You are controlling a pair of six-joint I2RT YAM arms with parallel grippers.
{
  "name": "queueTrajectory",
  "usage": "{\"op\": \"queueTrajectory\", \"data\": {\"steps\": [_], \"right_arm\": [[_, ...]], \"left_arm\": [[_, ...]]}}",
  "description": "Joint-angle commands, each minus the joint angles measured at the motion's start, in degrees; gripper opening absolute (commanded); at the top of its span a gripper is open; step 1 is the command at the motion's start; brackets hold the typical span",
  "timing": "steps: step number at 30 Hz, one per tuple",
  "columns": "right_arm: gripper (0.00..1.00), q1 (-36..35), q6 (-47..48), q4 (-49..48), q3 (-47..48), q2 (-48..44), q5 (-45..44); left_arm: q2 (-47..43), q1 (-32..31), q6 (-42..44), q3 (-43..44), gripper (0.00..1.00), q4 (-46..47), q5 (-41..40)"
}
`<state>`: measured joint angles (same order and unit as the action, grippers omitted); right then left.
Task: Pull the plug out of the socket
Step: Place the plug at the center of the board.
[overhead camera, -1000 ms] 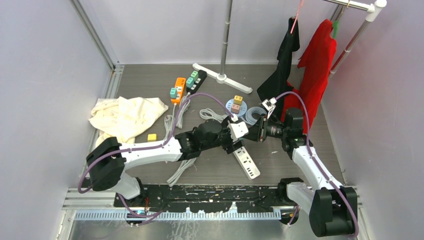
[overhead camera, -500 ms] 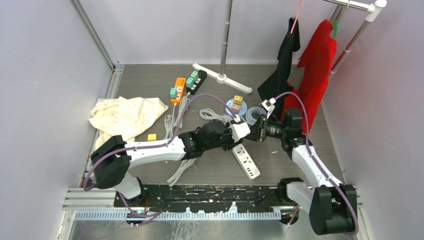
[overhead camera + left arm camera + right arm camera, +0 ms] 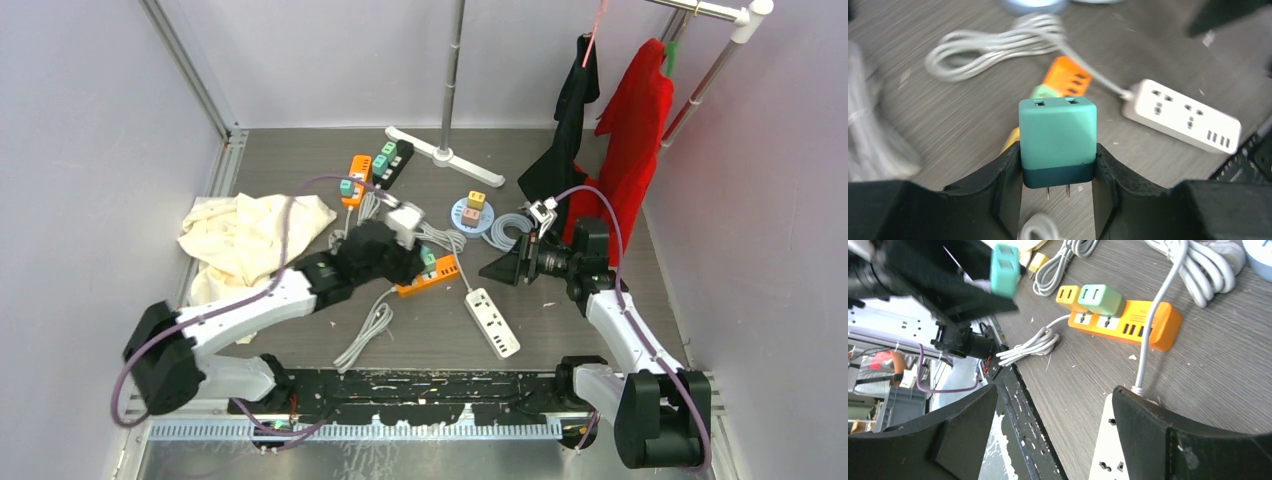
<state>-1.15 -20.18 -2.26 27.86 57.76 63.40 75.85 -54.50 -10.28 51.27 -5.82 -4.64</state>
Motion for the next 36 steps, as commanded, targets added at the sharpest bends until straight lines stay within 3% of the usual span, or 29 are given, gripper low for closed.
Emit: {"op": "queueTrajectory", "data": {"steps": [1, 7, 12, 20, 29, 36], "right_arm": [[0.90, 1.50, 4.08, 2.62, 2.75, -0.60, -1.87], [0.90, 2.28, 8.29, 7.24, 4.04, 0.69, -3.62], [0.90, 2.38, 10.90, 10.02, 4.46, 0.92, -3.99], [0.90, 2.47, 11.31, 10.25, 4.46, 1.23, -3.98], [0.90, 2.55, 11.23, 10.19, 4.44, 0.74, -3.92], [0.90, 2.55, 11.22, 10.00, 4.27, 0.84, -3.73]], "left_arm": [[-11.03, 9.49, -15.11, -3.73, 0.00, -10.36, -1.84], [-19.54, 26.76, -23.27, -9.61, 0.00, -21.94, 0.05], [-18.97, 41.64, -27.89, -12.74, 0.00, -28.48, 2.32], [-8.50, 46.08, -26.37, -6.65, 0.00, -35.88, -8.79], [2.00, 51.69, -21.07, -3.37, 0.02, -31.87, -3.85], [3.57, 52.94, -20.68, -3.07, 0.07, -30.73, -1.71]]}}
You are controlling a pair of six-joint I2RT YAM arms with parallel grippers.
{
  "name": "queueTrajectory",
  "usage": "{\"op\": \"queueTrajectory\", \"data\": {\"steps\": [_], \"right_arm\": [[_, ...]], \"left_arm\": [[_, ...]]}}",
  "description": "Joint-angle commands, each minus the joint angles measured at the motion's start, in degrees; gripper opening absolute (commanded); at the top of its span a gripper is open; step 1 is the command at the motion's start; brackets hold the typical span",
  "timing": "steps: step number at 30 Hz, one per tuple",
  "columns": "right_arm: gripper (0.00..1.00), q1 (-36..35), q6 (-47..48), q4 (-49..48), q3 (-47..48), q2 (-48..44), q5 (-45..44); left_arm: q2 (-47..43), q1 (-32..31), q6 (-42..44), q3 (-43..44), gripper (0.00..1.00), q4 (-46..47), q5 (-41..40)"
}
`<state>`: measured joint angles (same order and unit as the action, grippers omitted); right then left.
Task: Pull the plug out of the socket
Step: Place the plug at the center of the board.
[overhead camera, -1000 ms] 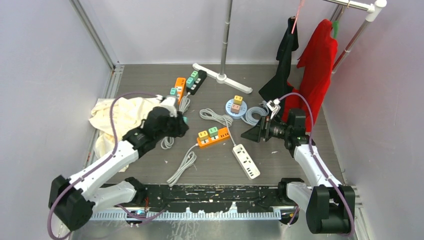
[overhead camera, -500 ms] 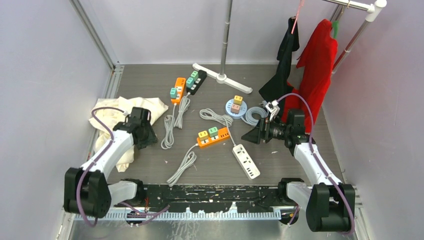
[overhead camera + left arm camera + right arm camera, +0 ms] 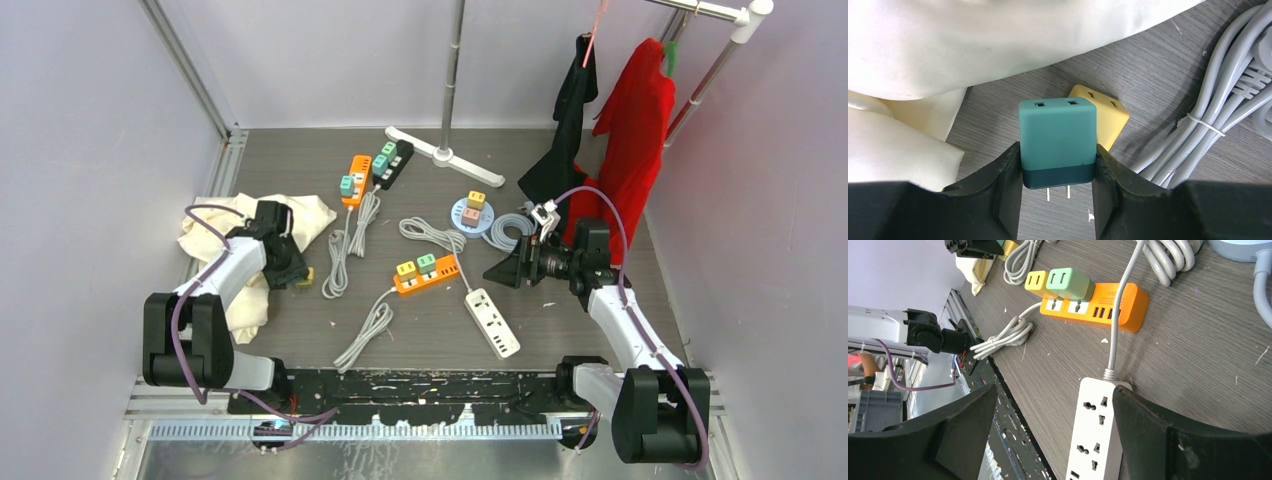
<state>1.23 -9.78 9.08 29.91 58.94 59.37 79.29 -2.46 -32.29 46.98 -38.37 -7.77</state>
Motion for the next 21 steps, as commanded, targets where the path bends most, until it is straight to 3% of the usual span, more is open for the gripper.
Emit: {"op": "queueTrajectory", "data": {"steps": [1, 9, 15, 21], "right_arm": [[0.90, 0.17, 0.82, -1.42, 2.25, -0.36, 0.30], [0.90, 0.17, 0.56, -1.95, 2.04, -0.11, 0.37], [0.90, 0.18, 0.16, -2.29, 1.97, -0.15, 0.65], [0.90, 0.17, -0.06, -2.49, 1.98, -0.14, 0.83]], "left_arm": [[-0.26, 1.00, 1.31, 1.13, 0.08, 1.93, 1.59], [-1.15, 1.14, 2.24, 0.17, 0.21, 3.91, 8.46], [1.01, 1.14, 4.84, 0.65, 0.50, 2.73, 8.97], [1.36, 1.14, 5.83, 1.31, 0.64, 1.57, 7.46]]}}
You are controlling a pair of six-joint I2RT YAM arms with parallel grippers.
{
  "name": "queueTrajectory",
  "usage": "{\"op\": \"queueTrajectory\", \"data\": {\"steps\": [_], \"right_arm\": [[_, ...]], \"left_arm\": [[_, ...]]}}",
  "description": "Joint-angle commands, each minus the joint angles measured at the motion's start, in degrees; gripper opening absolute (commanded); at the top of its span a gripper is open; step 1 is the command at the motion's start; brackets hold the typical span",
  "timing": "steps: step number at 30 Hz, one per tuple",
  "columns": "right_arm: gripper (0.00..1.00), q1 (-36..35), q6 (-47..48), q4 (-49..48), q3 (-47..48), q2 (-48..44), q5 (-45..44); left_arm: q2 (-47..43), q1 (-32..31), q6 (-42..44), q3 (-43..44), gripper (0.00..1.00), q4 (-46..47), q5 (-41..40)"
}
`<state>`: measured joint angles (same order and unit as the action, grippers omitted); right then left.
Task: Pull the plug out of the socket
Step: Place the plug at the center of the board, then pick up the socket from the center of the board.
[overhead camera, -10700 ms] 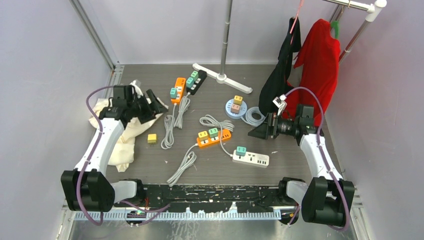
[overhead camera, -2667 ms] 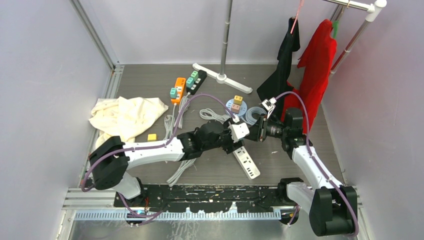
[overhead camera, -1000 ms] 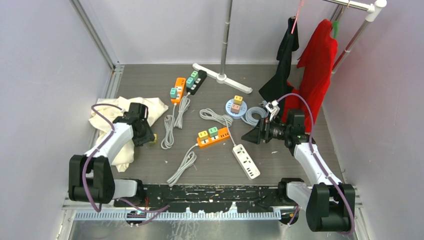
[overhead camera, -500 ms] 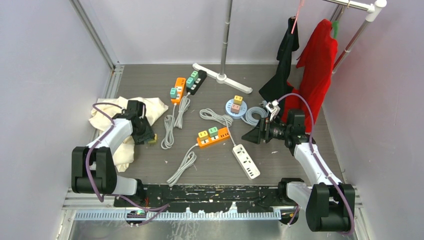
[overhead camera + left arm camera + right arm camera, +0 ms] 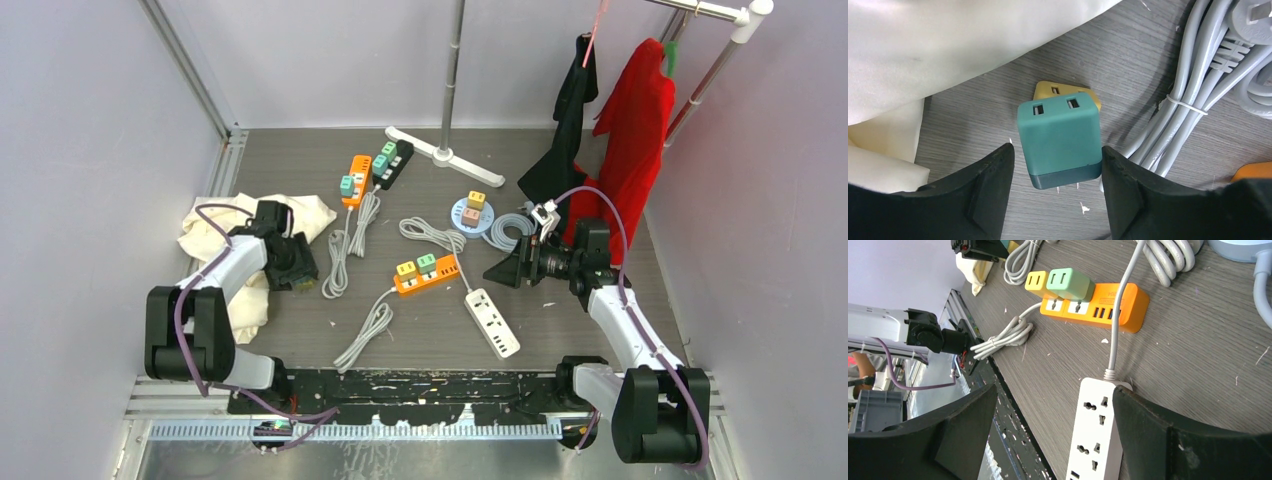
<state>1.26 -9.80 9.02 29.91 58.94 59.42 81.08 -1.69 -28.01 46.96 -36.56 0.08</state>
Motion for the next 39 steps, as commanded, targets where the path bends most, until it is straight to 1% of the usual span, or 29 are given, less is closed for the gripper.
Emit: {"op": "queueTrajectory", "data": {"steps": [1, 5, 7, 11, 13, 16, 20, 23, 25, 26, 28, 31, 34, 36, 39], "right_arm": [[0.90, 0.15, 0.00, -2.47, 1.99, -0.15, 0.85], [0.90, 0.15, -0.05, -2.51, 2.15, -0.14, 1.16], [0.91, 0.15, 0.42, -2.21, 2.35, -0.06, 1.65], [0.91, -0.01, 6.26, 3.86, 5.00, 1.00, 2.42], [0.91, -0.10, 12.71, 9.62, 7.21, 1.92, 2.54], [0.92, -0.20, 22.72, 19.20, 11.17, 3.43, 2.18], [0.92, -0.29, 36.12, 33.13, 15.88, 6.08, 0.86], [0.92, -0.70, 46.89, 41.61, 18.79, 8.01, -1.15], [0.92, -0.88, 50.96, 44.56, 20.13, 9.18, -2.18], [0.92, -0.99, 52.23, 45.17, 20.59, 9.67, -2.46], [0.92, -1.24, 52.82, 45.05, 21.11, 10.56, -2.63], [0.92, -1.67, 52.46, 44.50, 21.81, 11.63, -2.12], [0.92, -1.98, 52.43, 44.34, 22.09, 12.25, -2.18], [0.92, -2.17, 52.39, 44.33, 22.21, 12.54, -2.28], [0.92, -2.52, 52.52, 44.19, 21.83, 12.25, -2.40]], "left_arm": [[-0.59, 0.38, 1.55, 1.56, 0.66, -0.43, -0.48], [-3.20, 0.42, 2.67, 2.86, 0.69, -2.21, 0.41], [-5.93, 0.39, 3.03, 2.87, 0.71, -2.20, 1.49], [-13.80, 0.38, 2.68, 2.88, 0.75, -2.55, 4.10], [-17.14, 0.36, 2.49, 2.77, 0.76, -2.40, 8.19], [-21.63, 0.39, 1.58, 2.42, 0.76, -0.70, 16.48], [-27.09, 0.02, -4.45, 1.05, 0.76, 5.44, 26.59], [-31.40, -2.41, -8.70, 0.34, 0.77, 10.94, 28.97], [-33.76, -6.17, -9.47, 0.26, 0.78, 13.36, 27.86], [-34.58, -9.03, -9.02, 0.16, 0.78, 14.18, 26.49], [-35.78, -15.69, -7.38, -0.08, 0.78, 14.96, 21.30], [-35.27, -26.76, -6.24, -0.24, 0.79, 16.47, 14.10], [-31.72, -36.28, -4.60, 1.01, 0.79, 17.82, 8.33], [-27.90, -42.72, -2.07, 3.16, 0.79, 18.08, 4.36], [-21.01, -52.03, 4.74, 8.12, 0.79, 18.24, -1.05]]}}
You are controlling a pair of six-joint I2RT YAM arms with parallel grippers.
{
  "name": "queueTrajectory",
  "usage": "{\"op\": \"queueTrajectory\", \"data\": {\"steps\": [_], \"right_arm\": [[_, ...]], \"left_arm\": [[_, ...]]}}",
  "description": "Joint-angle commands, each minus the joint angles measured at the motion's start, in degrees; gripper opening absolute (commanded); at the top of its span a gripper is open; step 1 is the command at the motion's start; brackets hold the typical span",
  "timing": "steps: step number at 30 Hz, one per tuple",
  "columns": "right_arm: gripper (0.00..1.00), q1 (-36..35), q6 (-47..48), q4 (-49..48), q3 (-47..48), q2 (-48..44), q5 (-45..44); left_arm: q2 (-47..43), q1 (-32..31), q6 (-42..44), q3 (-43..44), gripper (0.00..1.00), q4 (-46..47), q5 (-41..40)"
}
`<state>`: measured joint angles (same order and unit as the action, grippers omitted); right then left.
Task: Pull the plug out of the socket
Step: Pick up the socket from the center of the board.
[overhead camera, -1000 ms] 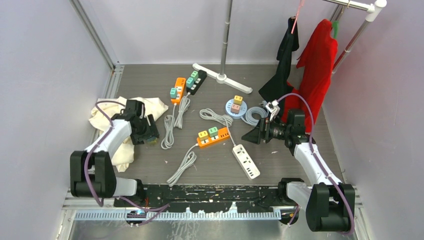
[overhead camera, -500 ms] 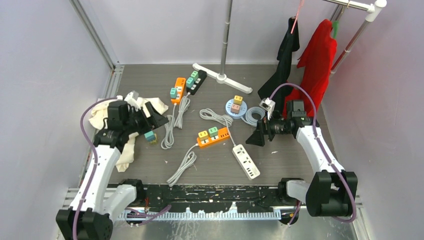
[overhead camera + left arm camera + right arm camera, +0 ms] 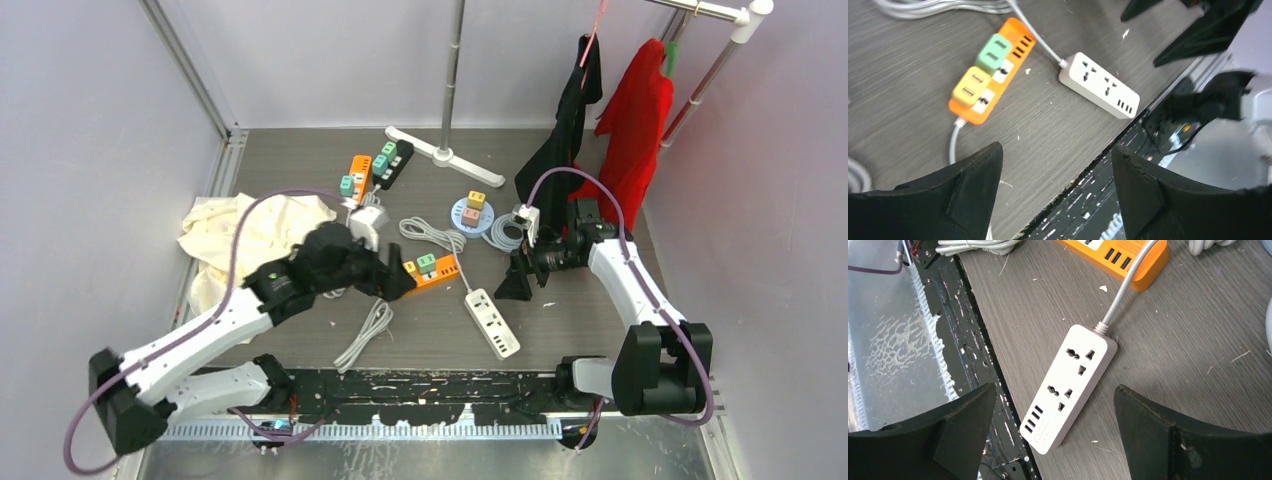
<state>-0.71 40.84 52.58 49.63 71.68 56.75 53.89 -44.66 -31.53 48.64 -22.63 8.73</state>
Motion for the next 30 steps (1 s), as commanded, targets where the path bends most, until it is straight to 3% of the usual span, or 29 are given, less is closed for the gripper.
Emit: {"op": "queueTrajectory", "data": {"steps": [1, 6, 12, 16, 30], "right_arm": [[0.92, -0.59, 1.80, 0.52, 1.92, -0.62, 0.35], [0.92, -0.61, -2.02, -2.36, -0.19, -3.23, 0.19], [0.93, -0.52, -8.27, -7.60, -4.63, -7.59, -0.97], [0.94, -0.22, -10.95, -10.37, -6.53, -9.52, -2.35], [0.95, 0.42, -18.83, -17.79, -8.58, -9.44, -5.25]], "left_arm": [[8.72, -12.11, 11.09, 7.87, 0.79, 4.57, -11.48], [18.17, -23.40, 26.57, 11.71, 0.80, 7.41, -16.09], [22.15, -27.13, 40.75, 7.14, 0.83, 19.45, -10.59], [22.38, -27.06, 42.92, 3.34, 0.91, 26.27, -10.55], [28.64, -26.73, 44.22, 5.91, 0.97, 25.10, -8.24]]}}
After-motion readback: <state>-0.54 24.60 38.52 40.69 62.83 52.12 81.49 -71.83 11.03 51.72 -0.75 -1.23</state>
